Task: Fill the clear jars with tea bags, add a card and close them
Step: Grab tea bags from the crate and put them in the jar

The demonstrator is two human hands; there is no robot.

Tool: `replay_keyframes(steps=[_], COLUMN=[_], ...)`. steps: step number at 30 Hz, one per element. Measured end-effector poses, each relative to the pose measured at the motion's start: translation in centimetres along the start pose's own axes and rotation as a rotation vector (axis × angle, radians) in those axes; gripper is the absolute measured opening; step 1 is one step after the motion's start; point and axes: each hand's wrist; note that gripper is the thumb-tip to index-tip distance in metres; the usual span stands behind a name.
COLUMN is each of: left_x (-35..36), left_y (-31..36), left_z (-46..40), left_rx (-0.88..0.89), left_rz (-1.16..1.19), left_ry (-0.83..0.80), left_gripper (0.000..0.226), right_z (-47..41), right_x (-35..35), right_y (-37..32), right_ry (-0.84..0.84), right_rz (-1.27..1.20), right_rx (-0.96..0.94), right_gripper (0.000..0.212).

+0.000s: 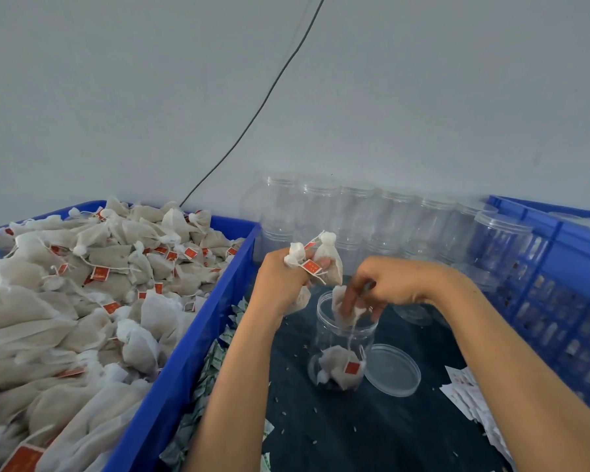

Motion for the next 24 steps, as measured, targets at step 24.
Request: replay_keyframes(steps=[24], left_x=[0.9], left_y=[-0.3], left_z=[0.6], left_rx=[-0.102], left_rz=[0.157], left_ry=[-0.247], left_gripper=[0.041], right_z=[-1.5], right_x=[4.6], right_y=[-0.4], right_ry=[0.881], right_rz=[-0.449], right_rx=[-0.294], right_gripper=[0.012])
Point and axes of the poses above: each hand's wrist, its own z-axis away from the middle knuckle, its own x-axis out of the palm, y = z × x, and after that the axes turned 5 degrees about x, right-handed
